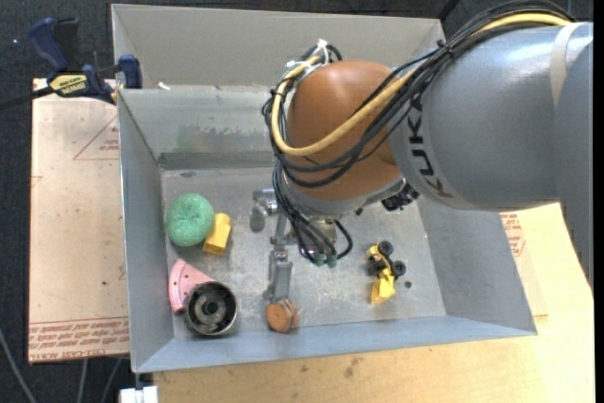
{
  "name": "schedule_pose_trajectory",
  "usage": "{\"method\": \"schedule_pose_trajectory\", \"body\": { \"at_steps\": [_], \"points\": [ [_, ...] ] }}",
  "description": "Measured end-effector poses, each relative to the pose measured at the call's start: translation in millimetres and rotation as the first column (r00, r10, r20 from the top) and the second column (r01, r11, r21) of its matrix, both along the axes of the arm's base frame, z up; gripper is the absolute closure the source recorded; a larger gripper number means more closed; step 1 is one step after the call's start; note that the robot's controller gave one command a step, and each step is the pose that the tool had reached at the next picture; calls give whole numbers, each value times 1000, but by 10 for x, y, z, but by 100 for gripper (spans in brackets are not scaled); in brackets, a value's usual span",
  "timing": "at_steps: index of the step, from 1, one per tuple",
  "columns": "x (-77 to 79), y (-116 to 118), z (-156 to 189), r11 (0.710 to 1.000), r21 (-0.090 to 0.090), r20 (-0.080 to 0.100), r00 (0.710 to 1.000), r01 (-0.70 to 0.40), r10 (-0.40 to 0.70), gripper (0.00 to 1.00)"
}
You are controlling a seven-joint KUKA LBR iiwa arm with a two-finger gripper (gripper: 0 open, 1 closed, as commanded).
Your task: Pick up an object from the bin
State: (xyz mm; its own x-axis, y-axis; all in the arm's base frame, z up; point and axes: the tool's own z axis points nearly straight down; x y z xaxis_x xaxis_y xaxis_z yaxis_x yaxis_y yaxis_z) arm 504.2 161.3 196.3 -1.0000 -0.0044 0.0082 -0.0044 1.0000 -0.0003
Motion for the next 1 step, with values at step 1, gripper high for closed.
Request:
{"method": "schedule_pose_trajectory", "body": {
  "at_steps": [1],
  "points": [
    [18,-10,43,1000,1,8,1000,4,-4,0]
  ]
}}
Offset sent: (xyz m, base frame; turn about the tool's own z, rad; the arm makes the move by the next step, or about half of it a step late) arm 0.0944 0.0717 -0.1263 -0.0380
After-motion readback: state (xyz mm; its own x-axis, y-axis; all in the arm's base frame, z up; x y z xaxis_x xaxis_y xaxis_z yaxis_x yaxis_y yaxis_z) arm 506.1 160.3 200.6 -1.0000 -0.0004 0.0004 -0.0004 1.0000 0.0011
